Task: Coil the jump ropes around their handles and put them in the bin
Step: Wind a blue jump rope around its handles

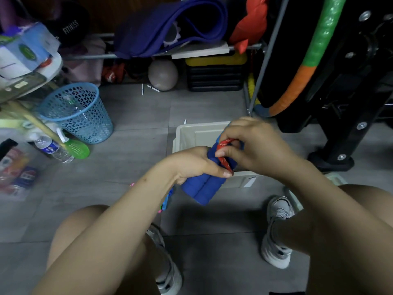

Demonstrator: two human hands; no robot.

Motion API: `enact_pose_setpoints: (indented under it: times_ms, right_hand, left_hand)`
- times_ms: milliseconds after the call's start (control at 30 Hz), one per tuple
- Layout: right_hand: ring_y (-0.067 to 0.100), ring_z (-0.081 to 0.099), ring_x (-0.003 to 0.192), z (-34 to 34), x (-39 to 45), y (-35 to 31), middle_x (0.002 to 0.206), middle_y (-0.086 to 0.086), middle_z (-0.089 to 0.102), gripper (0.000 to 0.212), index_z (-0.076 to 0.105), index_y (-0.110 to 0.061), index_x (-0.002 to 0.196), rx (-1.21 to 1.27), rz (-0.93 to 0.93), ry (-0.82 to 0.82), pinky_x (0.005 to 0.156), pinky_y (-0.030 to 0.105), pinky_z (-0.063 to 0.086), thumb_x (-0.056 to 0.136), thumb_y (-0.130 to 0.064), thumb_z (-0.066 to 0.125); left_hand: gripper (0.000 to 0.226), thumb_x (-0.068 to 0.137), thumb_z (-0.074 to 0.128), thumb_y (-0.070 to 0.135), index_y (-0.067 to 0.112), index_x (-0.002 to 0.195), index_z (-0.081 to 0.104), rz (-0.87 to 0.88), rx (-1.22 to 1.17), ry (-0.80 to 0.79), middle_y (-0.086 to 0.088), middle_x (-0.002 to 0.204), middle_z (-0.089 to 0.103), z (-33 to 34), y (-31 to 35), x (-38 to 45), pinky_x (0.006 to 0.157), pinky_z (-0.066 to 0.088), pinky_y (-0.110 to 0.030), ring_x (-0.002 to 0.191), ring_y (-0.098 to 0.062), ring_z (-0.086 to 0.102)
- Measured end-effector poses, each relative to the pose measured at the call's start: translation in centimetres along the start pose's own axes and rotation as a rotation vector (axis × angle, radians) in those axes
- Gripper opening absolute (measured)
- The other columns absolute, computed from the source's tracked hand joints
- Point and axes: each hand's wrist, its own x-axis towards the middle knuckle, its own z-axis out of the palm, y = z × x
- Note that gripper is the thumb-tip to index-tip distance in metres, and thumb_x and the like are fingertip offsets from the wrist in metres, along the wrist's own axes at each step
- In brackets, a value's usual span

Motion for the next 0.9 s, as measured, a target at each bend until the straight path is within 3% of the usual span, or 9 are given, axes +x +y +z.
enact_pose_setpoints:
  times_ms: [133,200,300,400,500,567,667,800,900]
  right_hand:
    - [0.019,0.054,0.066,-0.6,0.0,0.4,0.065,-0.010,0.049,0.033,0.068,-0.017,0.076,-0.024,0.140,-0.006,0.060,0.034,0.045,0.078,-0.049,0.063]
    - [0.023,0.057,0.071,-1.0,0.1,0.6,0.069,-0.004,0.056,0.028,0.069,-0.016,0.082,-0.036,0.179,-0.037,0.062,0.034,0.043,0.079,-0.044,0.070]
    - [0.018,0.054,0.077,-2.0,0.2,0.8,0.075,-0.009,0.057,0.028,0.067,-0.024,0.101,-0.054,0.294,-0.113,0.067,0.029,0.038,0.077,-0.038,0.072]
    - [0.022,0.060,0.091,-2.1,0.2,1.2,0.092,-0.002,0.068,0.024,0.070,-0.024,0.095,-0.171,0.313,-0.182,0.074,0.031,0.043,0.079,-0.042,0.069]
    - [0.025,0.060,0.089,-1.4,-0.1,1.7,0.089,0.001,0.067,0.025,0.069,-0.021,0.090,-0.285,0.332,-0.171,0.073,0.034,0.044,0.085,-0.044,0.062]
    - [0.020,0.060,0.079,-1.1,-0.4,2.1,0.078,-0.003,0.063,0.022,0.066,-0.018,0.082,-0.126,0.387,-0.212,0.068,0.029,0.045,0.088,-0.038,0.061]
    - [0.005,0.055,0.056,-1.1,-0.5,2.2,0.058,-0.008,0.059,0.024,0.060,-0.012,0.071,0.409,0.590,-0.303,0.055,0.014,0.042,0.092,-0.024,0.057]
    - [0.012,0.050,0.054,-0.5,-0.7,2.1,0.056,0.000,0.054,0.020,0.059,-0.008,0.082,0.981,0.755,-0.340,0.057,0.026,0.044,0.098,-0.010,0.046]
    - [0.013,0.041,0.051,-0.6,-0.9,1.5,0.055,-0.001,0.044,0.022,0.061,-0.004,0.098,1.134,0.811,-0.385,0.051,0.025,0.040,0.100,-0.013,0.041]
  left_hand:
    - [0.010,0.080,0.066,-0.007,0.000,0.087,0.062,-0.038,-0.009,0.033,-0.012,0.079,0.068,0.6,0.1,0.2,0.075,0.058,-0.033,0.076,-0.022,0.068]
    - [0.010,0.080,0.069,-0.003,0.005,0.082,0.063,-0.028,0.036,0.123,-0.008,0.074,0.069,0.4,0.0,0.4,0.078,0.057,-0.032,0.074,-0.020,0.068]
    - [0.016,0.076,0.073,-0.001,0.005,0.087,0.064,-0.051,0.008,0.308,-0.010,0.080,0.070,-0.5,-0.1,0.8,0.086,0.055,-0.041,0.082,-0.027,0.069]
    - [0.019,0.075,0.074,-0.001,0.005,0.088,0.062,-0.052,-0.032,0.421,-0.011,0.079,0.070,-1.1,0.0,0.8,0.080,0.057,-0.039,0.075,-0.023,0.069]
    - [0.019,0.075,0.075,0.001,0.007,0.085,0.061,-0.025,-0.046,0.488,-0.009,0.075,0.070,-1.2,0.1,0.6,0.074,0.057,-0.036,0.073,-0.022,0.069]
    - [0.018,0.077,0.074,0.002,0.006,0.089,0.061,0.015,-0.060,0.532,-0.007,0.073,0.069,-1.4,0.4,0.4,0.065,0.056,-0.030,0.064,-0.016,0.067]
    - [0.019,0.078,0.073,0.002,0.005,0.095,0.062,0.096,-0.087,0.590,-0.001,0.070,0.069,-2.0,1.0,-0.1,0.059,0.054,-0.025,0.060,-0.010,0.067]
    - [0.015,0.079,0.071,-0.001,0.006,0.089,0.062,0.166,-0.121,0.595,0.000,0.069,0.068,-3.0,1.6,-1.0,0.056,0.053,-0.021,0.061,-0.008,0.067]
    - [0.016,0.080,0.070,0.000,0.003,0.093,0.062,0.170,-0.095,0.553,-0.003,0.073,0.068,-3.6,1.8,-1.5,0.059,0.054,-0.023,0.063,-0.011,0.067]
